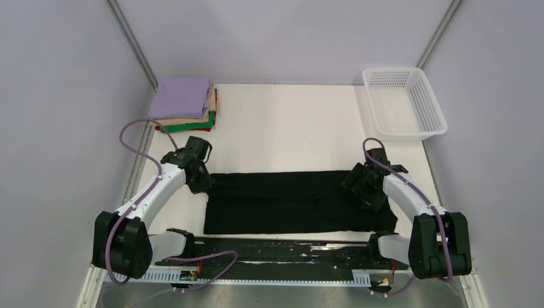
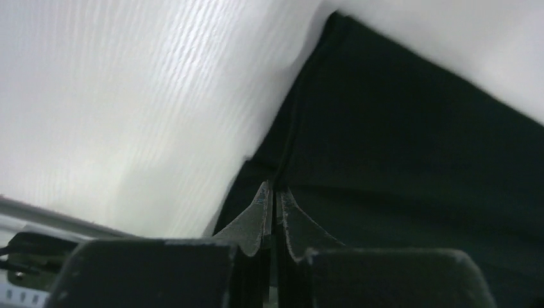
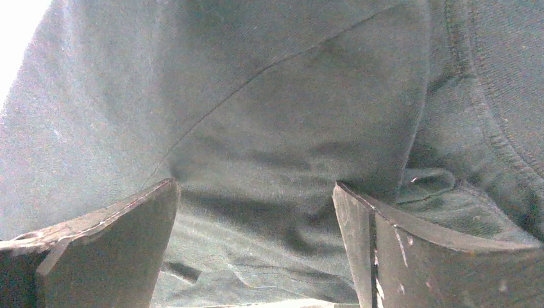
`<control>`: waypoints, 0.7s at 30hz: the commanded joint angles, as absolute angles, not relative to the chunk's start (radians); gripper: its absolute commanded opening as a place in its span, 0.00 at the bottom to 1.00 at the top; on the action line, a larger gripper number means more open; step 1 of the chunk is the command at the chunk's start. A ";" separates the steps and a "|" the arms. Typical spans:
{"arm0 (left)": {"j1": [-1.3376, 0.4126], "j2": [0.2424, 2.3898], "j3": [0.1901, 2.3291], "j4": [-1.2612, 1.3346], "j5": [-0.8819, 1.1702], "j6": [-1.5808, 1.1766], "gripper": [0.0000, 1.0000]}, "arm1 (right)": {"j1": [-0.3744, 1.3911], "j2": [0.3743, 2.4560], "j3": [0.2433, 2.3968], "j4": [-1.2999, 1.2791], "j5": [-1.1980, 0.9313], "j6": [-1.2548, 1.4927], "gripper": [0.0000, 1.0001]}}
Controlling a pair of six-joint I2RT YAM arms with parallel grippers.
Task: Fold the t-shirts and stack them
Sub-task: Fold the other side of the tshirt into a rectangle
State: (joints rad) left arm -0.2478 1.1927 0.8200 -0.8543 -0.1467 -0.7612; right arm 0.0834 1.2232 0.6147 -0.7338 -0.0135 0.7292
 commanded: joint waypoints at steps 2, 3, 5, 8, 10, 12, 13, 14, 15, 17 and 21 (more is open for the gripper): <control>-0.235 1.247 0.781 -0.916 -0.286 -0.844 0.28 | 0.071 1.246 0.583 -0.652 0.018 0.685 1.00; -0.235 1.260 0.783 -0.899 -0.281 -0.842 0.48 | 0.072 1.238 0.584 -0.652 0.017 0.683 1.00; -0.235 1.292 0.802 -0.873 -0.244 -0.833 0.62 | 0.071 1.221 0.584 -0.652 -0.025 0.679 1.00; -0.235 1.301 0.867 -0.867 -0.218 -0.821 0.81 | 0.071 1.181 0.594 -0.655 -0.051 0.674 1.00; -0.235 1.277 0.913 -0.866 -0.206 -0.810 0.96 | 0.071 1.157 0.613 -0.670 -0.070 0.670 1.00; -0.235 1.252 0.959 -0.853 -0.173 -0.784 0.99 | 0.071 1.131 0.636 -0.692 -0.089 0.669 1.00; -0.238 1.244 0.973 -0.844 -0.128 -0.770 1.00 | 0.072 1.118 0.646 -0.702 -0.098 0.670 1.00; -0.246 1.235 0.994 -0.822 -0.102 -0.739 1.00 | 0.072 1.101 0.656 -0.712 -0.109 0.670 1.00; -0.253 1.234 1.003 -0.808 -0.044 -0.726 1.00 | 0.071 1.077 0.666 -0.719 -0.116 0.670 1.00; -0.289 1.252 1.017 -0.769 0.042 -0.687 1.00 | 0.071 1.035 0.678 -0.735 -0.125 0.677 1.00; -0.395 1.339 0.981 -0.656 0.188 -0.654 1.00 | 0.073 0.955 0.673 -0.753 -0.141 0.703 1.00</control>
